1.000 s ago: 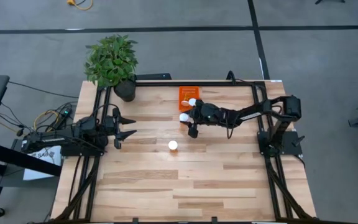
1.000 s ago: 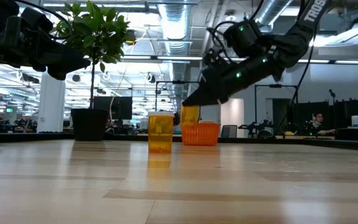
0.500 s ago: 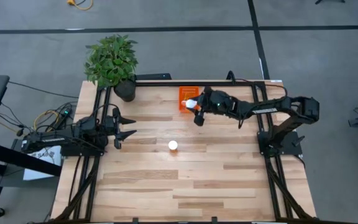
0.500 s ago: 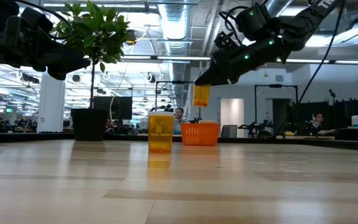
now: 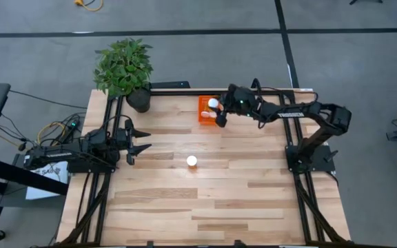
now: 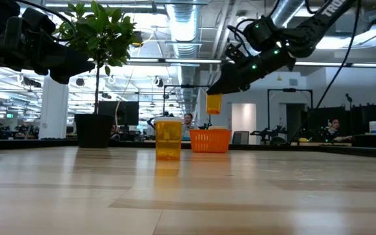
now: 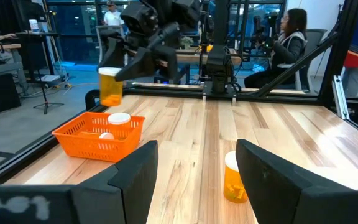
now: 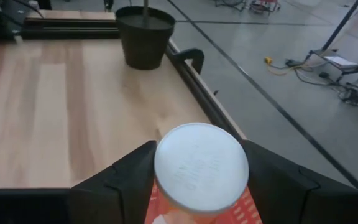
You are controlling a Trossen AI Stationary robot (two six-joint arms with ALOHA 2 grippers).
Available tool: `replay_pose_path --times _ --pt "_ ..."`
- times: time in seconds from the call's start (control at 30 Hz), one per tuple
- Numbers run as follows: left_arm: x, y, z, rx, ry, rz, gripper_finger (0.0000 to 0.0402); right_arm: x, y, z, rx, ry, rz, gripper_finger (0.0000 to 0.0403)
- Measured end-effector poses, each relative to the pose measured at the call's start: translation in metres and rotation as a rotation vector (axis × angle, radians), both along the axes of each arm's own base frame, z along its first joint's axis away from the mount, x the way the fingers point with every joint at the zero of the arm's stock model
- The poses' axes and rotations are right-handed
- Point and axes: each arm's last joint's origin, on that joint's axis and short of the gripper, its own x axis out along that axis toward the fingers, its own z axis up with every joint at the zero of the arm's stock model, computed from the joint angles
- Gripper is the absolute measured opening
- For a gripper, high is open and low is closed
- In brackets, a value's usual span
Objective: Pick and place pill bottles into a basket
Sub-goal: Put the orange pill bottle into the orange basket
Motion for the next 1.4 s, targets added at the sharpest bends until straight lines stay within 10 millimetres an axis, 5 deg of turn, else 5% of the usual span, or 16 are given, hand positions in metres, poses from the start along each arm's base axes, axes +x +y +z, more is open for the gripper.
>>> replay_pose_path --times 0.43,1.4 --pt "0.000 0.000 0.000 0.000 0.000 0.000 0.0209 0.009 -0.037 -0.026 0.030 0.093 -0.072 0.0208" --pt "0.000 0.000 0.000 0.000 0.000 0.000 0.0209 0.000 -0.047 -0.030 0.081 0.112 -0.071 0.0216"
